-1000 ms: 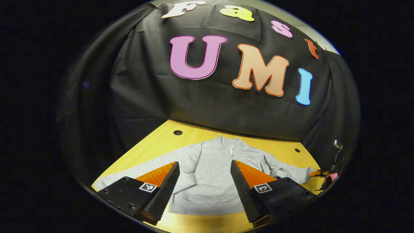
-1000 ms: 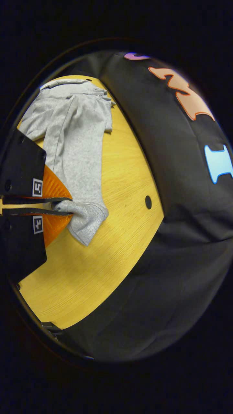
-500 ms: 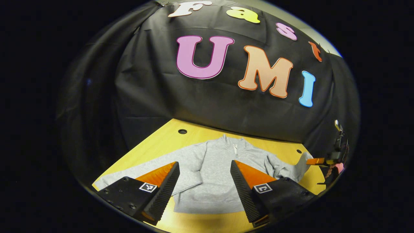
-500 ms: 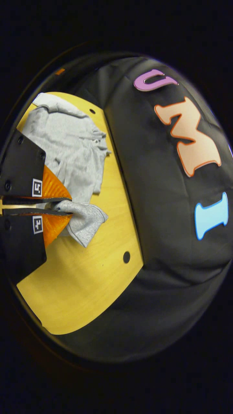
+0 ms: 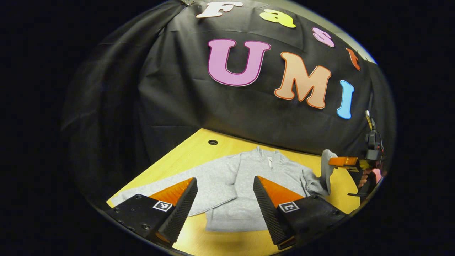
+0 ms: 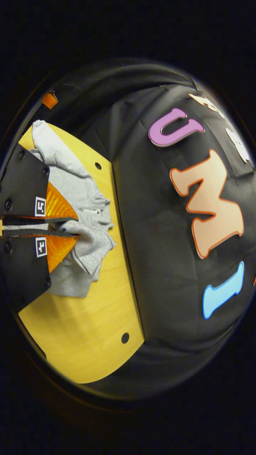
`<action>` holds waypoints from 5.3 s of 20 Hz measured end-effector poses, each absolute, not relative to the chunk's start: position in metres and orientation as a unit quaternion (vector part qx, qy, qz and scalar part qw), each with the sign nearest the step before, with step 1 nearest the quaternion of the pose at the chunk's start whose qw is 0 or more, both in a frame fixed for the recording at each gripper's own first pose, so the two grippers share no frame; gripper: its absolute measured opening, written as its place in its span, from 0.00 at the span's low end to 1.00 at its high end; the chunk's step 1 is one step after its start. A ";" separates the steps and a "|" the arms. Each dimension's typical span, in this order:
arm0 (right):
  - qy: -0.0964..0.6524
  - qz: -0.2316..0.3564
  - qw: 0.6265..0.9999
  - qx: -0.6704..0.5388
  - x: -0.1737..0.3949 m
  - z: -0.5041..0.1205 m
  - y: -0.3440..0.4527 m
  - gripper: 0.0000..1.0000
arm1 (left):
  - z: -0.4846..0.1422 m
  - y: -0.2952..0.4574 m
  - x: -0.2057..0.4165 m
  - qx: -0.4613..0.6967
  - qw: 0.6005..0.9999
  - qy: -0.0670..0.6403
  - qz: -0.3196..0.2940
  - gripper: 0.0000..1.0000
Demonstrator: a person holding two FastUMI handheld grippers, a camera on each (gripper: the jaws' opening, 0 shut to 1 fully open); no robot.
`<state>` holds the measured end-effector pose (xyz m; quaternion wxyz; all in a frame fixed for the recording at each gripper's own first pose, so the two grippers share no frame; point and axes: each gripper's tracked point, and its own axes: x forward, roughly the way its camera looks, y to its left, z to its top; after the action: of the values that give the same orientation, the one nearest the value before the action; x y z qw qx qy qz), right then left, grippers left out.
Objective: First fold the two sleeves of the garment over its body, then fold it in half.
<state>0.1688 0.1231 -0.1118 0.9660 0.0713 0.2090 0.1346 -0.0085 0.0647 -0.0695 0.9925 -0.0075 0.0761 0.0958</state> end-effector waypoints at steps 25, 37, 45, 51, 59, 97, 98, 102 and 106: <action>0.281 0.306 0.909 -0.048 0.183 -0.260 0.413 0.15 | -0.148 0.250 -0.097 -0.075 0.948 0.123 0.282 0.92; 0.217 0.301 0.925 -0.083 0.156 -0.211 0.389 0.99 | -0.214 0.311 -0.101 -0.096 0.922 0.182 0.329 0.93; 0.178 0.258 0.947 -0.070 0.137 -0.151 0.318 0.99 | -0.242 0.317 -0.100 -0.079 0.912 0.212 0.342 0.92; 0.168 0.208 0.962 -0.061 0.126 -0.135 0.256 0.96 | -0.245 0.314 -0.097 -0.061 0.914 0.216 0.338 0.88; 0.159 0.140 0.976 -0.041 0.114 -0.116 0.173 0.99 | -0.249 0.297 -0.079 -0.053 0.922 0.226 0.310 0.34; 0.185 -0.010 0.983 0.017 0.081 -0.135 -0.046 0.99 | -0.081 -0.189 0.176 0.024 0.982 0.122 -0.140 0.00; 0.184 -0.013 0.983 0.020 0.082 -0.135 -0.050 0.99 | -0.081 -0.205 0.182 0.029 0.981 0.120 -0.150 0.00; 0.188 -0.028 0.981 0.031 0.083 -0.140 -0.067 0.99 | -0.097 -0.262 0.203 0.034 0.975 0.126 -0.182 0.00; 0.192 -0.034 0.980 0.034 0.084 -0.143 -0.080 0.99 | -0.119 -0.288 0.229 0.068 0.973 0.129 -0.178 0.00</action>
<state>0.0843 -0.0803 -0.1432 0.9803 0.0337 0.1916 -0.0342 0.2291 -0.2875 -0.1195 0.9731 0.0685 0.1287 -0.1784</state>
